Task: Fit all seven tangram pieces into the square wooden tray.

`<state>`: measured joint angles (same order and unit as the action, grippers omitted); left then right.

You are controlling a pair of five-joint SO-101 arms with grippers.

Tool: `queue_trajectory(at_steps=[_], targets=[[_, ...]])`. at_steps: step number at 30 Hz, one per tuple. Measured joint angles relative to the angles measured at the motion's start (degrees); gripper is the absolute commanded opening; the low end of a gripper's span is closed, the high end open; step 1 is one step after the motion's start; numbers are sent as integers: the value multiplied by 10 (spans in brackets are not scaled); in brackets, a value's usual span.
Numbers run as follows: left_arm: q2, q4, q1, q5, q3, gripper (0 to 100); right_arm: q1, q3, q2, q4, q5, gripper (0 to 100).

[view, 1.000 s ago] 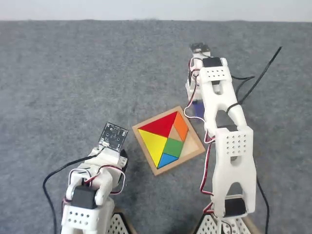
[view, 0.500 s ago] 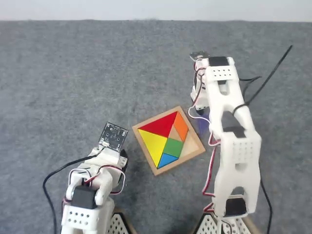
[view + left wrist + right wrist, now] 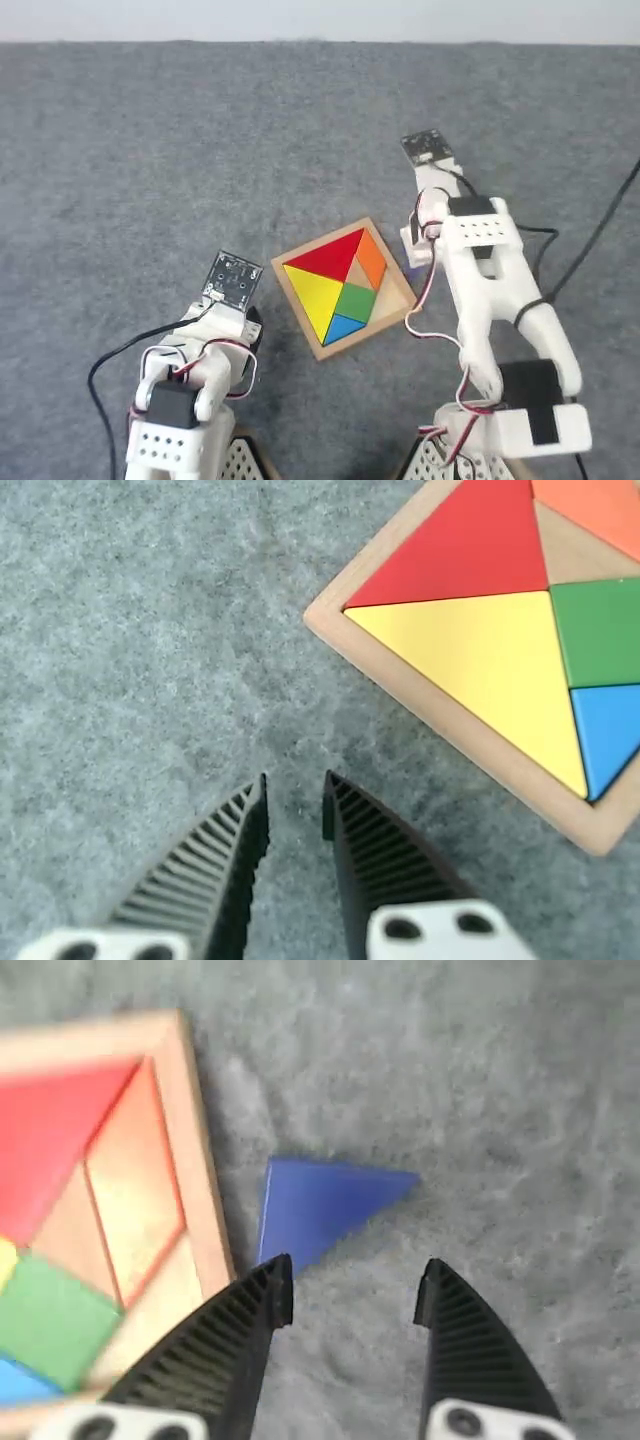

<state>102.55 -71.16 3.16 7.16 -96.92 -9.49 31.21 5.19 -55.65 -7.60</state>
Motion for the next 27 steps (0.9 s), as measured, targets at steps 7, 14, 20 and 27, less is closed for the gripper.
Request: queue_trajectory(at_steps=[7,14,20,27], targets=[[0,0,0,0,0,88,-29,-100,-95,4,212,198],[0,0,0,0,0,88,-43,-163,-199,4,404,198],[0,0,0,0,0,88,-43,-165,-204,4,411,195],[0,0,0,0,0,88,-16,-177,-239,-28,396,194]])
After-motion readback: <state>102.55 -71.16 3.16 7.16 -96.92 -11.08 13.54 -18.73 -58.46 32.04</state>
